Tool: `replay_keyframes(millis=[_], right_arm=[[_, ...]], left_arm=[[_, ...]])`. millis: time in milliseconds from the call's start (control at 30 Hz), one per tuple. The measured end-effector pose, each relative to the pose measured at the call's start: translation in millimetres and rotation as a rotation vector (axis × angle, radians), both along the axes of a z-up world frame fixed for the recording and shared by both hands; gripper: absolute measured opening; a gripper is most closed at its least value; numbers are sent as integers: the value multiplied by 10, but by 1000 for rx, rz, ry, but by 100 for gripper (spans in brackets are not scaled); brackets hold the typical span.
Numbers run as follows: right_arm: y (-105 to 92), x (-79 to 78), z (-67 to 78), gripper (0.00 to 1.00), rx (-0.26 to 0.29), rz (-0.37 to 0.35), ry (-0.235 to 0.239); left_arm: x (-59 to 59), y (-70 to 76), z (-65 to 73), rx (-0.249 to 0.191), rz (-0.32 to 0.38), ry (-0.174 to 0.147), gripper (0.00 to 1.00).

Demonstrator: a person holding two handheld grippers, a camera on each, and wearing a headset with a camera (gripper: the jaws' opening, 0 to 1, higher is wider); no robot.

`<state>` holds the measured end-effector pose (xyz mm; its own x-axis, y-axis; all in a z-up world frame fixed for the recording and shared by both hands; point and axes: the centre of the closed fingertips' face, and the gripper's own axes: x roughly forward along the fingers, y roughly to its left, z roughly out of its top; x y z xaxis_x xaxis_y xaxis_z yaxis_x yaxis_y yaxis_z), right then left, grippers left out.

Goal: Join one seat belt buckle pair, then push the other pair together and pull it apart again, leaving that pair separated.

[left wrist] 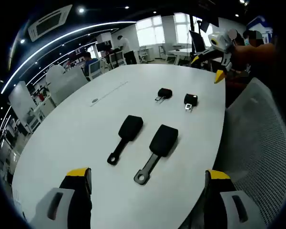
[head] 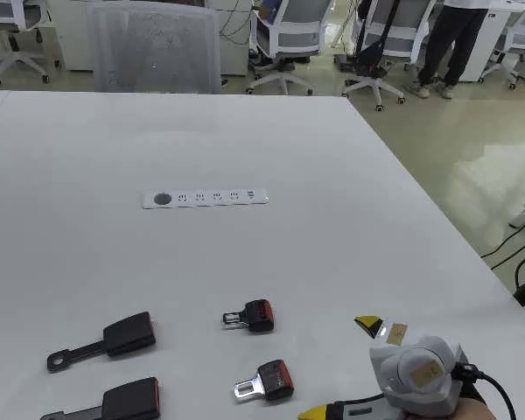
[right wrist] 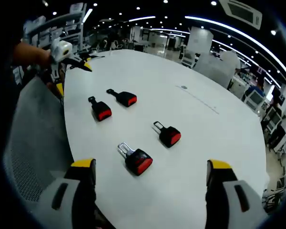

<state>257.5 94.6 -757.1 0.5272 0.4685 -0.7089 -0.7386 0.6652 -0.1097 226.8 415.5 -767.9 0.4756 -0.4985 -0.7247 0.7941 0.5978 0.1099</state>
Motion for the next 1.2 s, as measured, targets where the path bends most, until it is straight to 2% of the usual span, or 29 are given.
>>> replay_keyframes(millis=[100,267,467,667,867,1200], right_arm=[[-10,40,13,91,-8,0,-9],[26,95,29,90,10,-8,-12],[69,106,22,91,5,0,-18],[105,54,34,91,-7,28,-33],[130,0,-11,91,4,21,-22],[154,0,58,91,-11,51,-48]], left_arm=[[19,-18,-6,-3,3,4,100],[40,-79,-6,-2,-5,4,100],[11,-103,-13,3,-15,3,100],[-17,-47,27,3,-4,-12,100],[-45,-10,34,9,8,-12,100],[7,-116,104,13,-27,-37,100]])
